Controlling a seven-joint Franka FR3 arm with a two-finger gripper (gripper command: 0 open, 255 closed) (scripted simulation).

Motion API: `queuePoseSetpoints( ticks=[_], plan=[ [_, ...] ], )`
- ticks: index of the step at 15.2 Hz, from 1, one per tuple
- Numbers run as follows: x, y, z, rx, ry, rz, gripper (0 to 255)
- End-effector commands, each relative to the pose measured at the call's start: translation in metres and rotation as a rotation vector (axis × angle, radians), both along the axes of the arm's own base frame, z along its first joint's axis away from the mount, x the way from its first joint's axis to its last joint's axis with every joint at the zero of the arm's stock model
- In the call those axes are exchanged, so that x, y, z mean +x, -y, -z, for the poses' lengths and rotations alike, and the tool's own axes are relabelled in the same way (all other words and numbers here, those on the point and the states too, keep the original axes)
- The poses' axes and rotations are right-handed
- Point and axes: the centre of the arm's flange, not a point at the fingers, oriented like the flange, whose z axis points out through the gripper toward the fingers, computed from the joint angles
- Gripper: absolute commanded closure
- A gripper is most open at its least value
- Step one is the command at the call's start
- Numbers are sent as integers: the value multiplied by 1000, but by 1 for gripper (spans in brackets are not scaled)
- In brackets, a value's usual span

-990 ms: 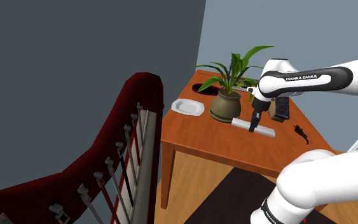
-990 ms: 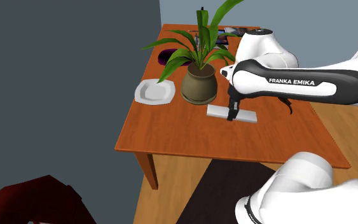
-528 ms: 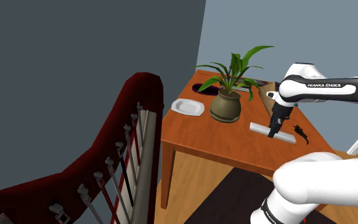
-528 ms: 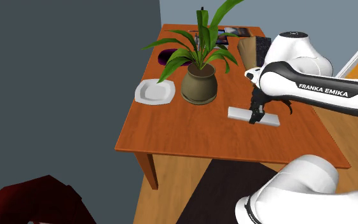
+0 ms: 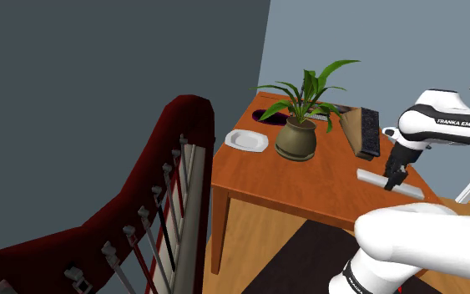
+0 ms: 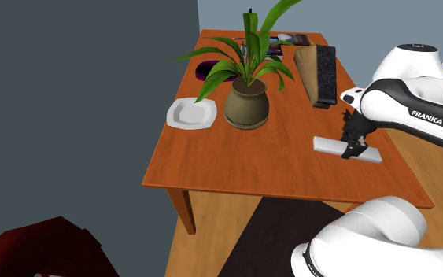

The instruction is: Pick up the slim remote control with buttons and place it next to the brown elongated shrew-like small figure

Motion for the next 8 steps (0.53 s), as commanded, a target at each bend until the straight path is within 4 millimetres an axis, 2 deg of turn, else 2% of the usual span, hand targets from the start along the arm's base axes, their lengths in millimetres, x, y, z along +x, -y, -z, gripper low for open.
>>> queuePoseSetpoints(
  ticks=[1, 8],
  plan=[
    [-24, 12, -3, 0, -1, -1, 255],
    [-109, 49, -3, 0, -1, -1, 255]
  ],
)
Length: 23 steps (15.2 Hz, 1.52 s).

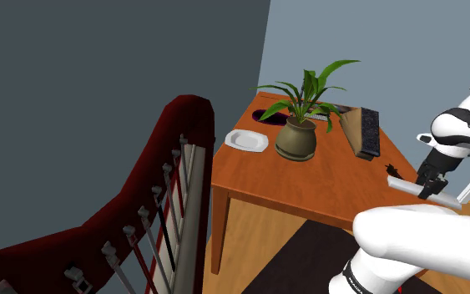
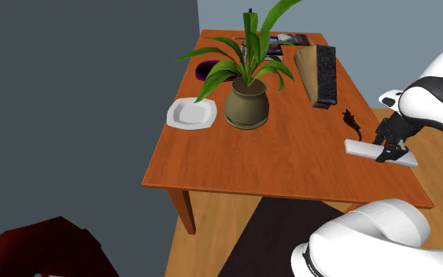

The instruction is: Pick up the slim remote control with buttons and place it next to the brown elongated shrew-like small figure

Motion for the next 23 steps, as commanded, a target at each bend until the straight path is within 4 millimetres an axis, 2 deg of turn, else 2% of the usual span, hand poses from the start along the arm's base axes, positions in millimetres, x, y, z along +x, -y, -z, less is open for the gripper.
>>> queuePoseSetpoints(
  ticks=[1, 3, 18, 23],
  plan=[
    [-26, 10, 0, 0, -1, -1, 255],
    [-44, 18, 0, 0, -1, -1, 255],
    [-44, 18, 79, 0, -1, -1, 255],
    [-44, 18, 79, 0, -1, -1, 255]
  ],
)
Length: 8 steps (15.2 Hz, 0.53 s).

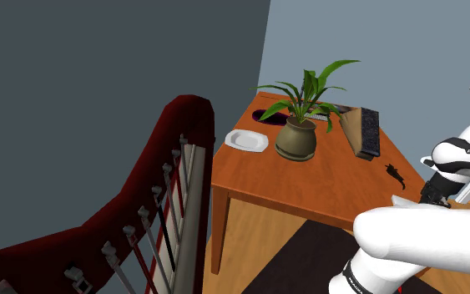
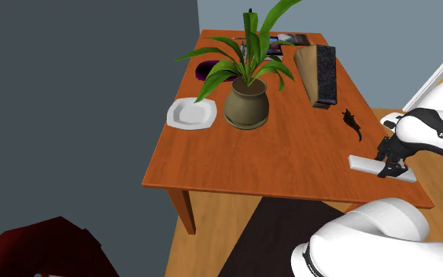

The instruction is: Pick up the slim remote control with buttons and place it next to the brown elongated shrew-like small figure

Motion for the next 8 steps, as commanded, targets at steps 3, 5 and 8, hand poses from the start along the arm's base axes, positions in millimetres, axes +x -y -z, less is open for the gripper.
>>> queuePoseSetpoints(
  ticks=[3, 5, 8],
  plan=[
    [0, 0, 0, 0, 0, 0, 0],
    [0, 0, 0, 0, 0, 0, 0],
    [0, 0, 0, 0, 0, 0, 0]
  ],
)
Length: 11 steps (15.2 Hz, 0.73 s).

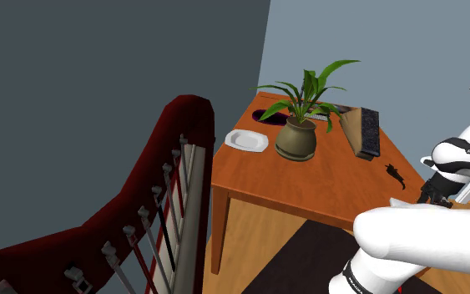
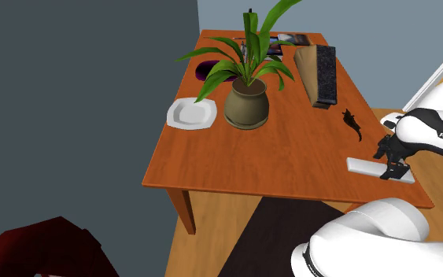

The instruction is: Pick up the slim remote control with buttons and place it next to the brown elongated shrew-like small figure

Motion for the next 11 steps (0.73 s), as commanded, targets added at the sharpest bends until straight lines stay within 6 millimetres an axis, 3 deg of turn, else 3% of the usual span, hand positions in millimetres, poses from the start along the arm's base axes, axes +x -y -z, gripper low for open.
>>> queuePoseSetpoints(
  ticks=[1, 4, 11],
  plan=[
    [0, 0, -13, 0, 0, 0, 0],
    [0, 1, -50, 0, 0, 0, 0],
    [0, 1, -50, 0, 0, 0, 0]
  ],
)
